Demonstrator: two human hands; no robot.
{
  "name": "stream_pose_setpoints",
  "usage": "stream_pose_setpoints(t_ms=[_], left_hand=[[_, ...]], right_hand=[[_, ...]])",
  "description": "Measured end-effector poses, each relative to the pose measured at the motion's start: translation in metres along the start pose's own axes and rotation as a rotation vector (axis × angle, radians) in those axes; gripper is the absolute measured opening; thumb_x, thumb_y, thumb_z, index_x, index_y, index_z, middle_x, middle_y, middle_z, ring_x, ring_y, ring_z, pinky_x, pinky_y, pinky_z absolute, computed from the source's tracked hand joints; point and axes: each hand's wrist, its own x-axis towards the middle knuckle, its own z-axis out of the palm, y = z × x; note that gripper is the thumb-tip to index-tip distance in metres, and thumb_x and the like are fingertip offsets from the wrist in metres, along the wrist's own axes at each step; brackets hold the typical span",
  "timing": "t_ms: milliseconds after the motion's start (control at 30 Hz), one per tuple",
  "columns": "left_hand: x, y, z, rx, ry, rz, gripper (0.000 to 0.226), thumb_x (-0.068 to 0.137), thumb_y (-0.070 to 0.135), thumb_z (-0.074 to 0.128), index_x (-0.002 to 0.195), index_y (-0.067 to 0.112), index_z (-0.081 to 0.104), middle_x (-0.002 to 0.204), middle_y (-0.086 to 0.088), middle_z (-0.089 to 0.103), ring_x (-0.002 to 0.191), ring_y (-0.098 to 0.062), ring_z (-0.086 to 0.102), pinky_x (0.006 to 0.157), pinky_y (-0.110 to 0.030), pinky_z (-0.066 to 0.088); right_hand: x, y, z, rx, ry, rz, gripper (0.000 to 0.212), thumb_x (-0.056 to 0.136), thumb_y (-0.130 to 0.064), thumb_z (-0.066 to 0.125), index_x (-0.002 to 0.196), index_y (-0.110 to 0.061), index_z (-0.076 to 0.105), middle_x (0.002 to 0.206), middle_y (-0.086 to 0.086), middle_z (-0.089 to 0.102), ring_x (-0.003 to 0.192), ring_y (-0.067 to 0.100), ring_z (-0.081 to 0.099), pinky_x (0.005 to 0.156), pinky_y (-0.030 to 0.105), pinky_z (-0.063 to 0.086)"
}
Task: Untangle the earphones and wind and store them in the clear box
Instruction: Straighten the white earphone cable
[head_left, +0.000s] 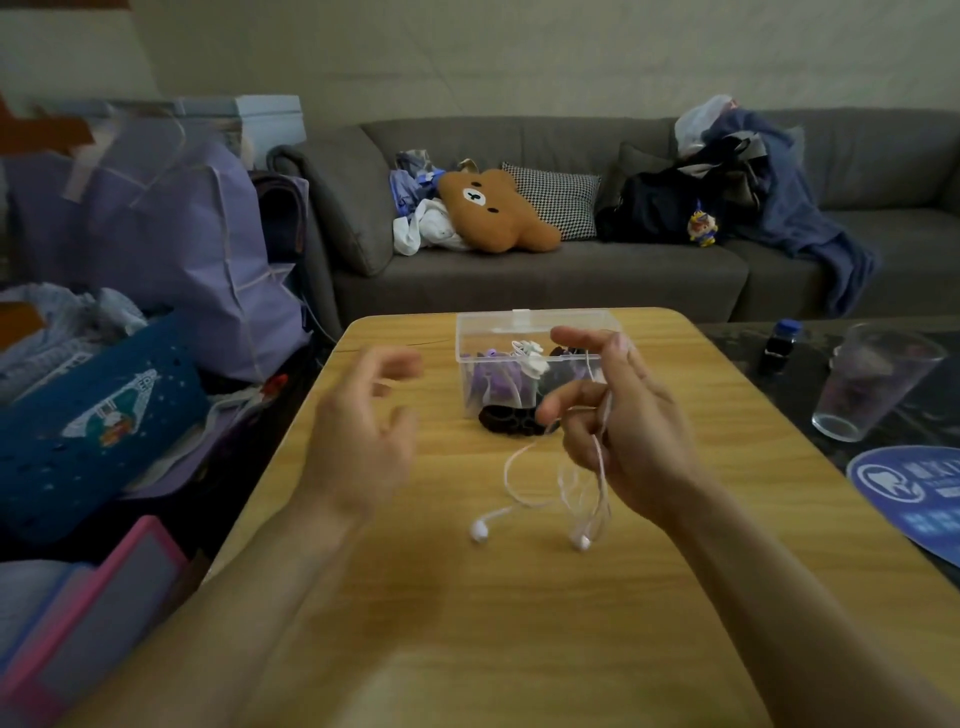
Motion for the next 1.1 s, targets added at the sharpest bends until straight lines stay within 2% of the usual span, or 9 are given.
stream_pose_setpoints(t_ms=[133,267,367,467,567,667,867,933,1100], left_hand=[[-0.023,0.036,0.022,-0.183,-0.468,0.145,0.046,0.090,0.027,0.071,0.131,0.030,0.050,0.112,0.019,0.065,0.111,0.002,0.060,0.093,-0.011,0.044],[-0.025,0.042,0.031,-0.306,-0.448,-0.047,0.061,0.085,0.030,0.075,0.137,0.033,0.042,0.107,0.016,0.070,0.090,-0.009,0.070,0.081,-0.028,0.058],[-0.025,0.046,0.031,-0.517,-0.568,-0.256,0.068,0.081,0.041,0.067,0.140,0.026,0.037,0.093,-0.008,0.075,0.075,-0.026,0.071,0.063,-0.025,0.055],[-0.027,0.049,0.032,-0.306,-0.675,-0.216,0.051,0.086,0.038,0.072,0.129,0.036,0.044,0.078,-0.006,0.075,0.060,-0.031,0.066,0.054,-0.033,0.053],[-0.023,0.043,0.033,-0.226,-0.644,-0.161,0.033,0.094,0.026,0.066,0.126,0.028,0.057,0.065,0.000,0.072,0.061,-0.020,0.068,0.066,-0.037,0.057],[-0.014,0.036,0.028,-0.199,-0.546,-0.110,0.020,0.098,0.027,0.059,0.094,0.016,0.075,0.051,0.013,0.058,0.049,0.000,0.051,0.054,-0.017,0.042],[-0.004,0.021,0.010,-0.215,-0.600,-0.066,0.033,0.085,0.049,0.061,0.090,0.020,0.076,0.057,-0.006,0.052,0.051,-0.016,0.045,0.051,-0.030,0.039],[-0.004,0.017,0.011,-0.268,-0.524,-0.101,0.033,0.091,0.043,0.053,0.094,0.019,0.075,0.053,-0.001,0.056,0.042,-0.015,0.044,0.045,-0.025,0.036],[-0.001,0.013,0.015,-0.477,-0.323,-0.247,0.031,0.104,0.023,0.047,0.098,0.008,0.073,0.085,-0.012,0.075,0.049,-0.031,0.063,0.040,-0.027,0.033]], right_hand=[[-0.003,0.008,0.013,-0.020,-0.048,0.002,0.053,0.108,-0.044,0.023,0.120,-0.011,0.063,0.068,0.013,0.062,0.048,0.016,0.046,0.047,0.030,0.032],[-0.004,0.009,0.017,0.055,-0.012,0.035,0.055,0.107,-0.045,0.027,0.103,-0.009,0.069,0.069,0.005,0.059,0.062,0.015,0.052,0.073,0.042,0.044],[-0.006,0.009,0.021,0.024,0.012,-0.032,0.055,0.107,-0.043,0.026,0.100,-0.009,0.069,0.074,0.002,0.062,0.069,0.014,0.055,0.067,0.027,0.047],[-0.008,0.013,0.026,-0.027,0.012,-0.060,0.054,0.108,-0.038,0.025,0.096,-0.008,0.068,0.072,-0.003,0.063,0.066,0.005,0.058,0.059,0.018,0.047],[-0.008,0.011,0.026,-0.055,0.023,-0.079,0.054,0.108,-0.037,0.026,0.093,-0.008,0.069,0.072,-0.004,0.064,0.067,0.002,0.059,0.061,0.016,0.049],[-0.006,0.010,0.022,-0.099,0.068,-0.114,0.054,0.109,-0.036,0.025,0.090,-0.009,0.069,0.075,-0.001,0.066,0.067,0.004,0.060,0.060,0.017,0.048],[-0.007,0.009,0.012,-0.113,0.140,0.038,0.053,0.109,-0.040,0.024,0.088,-0.006,0.060,0.071,0.007,0.072,0.068,0.022,0.068,0.063,0.033,0.057],[-0.009,0.008,0.013,-0.108,0.107,0.082,0.052,0.108,-0.041,0.023,0.095,-0.004,0.057,0.068,0.008,0.071,0.063,0.023,0.069,0.057,0.032,0.056],[-0.007,0.011,0.016,-0.124,0.081,0.109,0.051,0.109,-0.041,0.023,0.092,-0.005,0.056,0.062,0.008,0.067,0.054,0.022,0.063,0.046,0.028,0.048]])
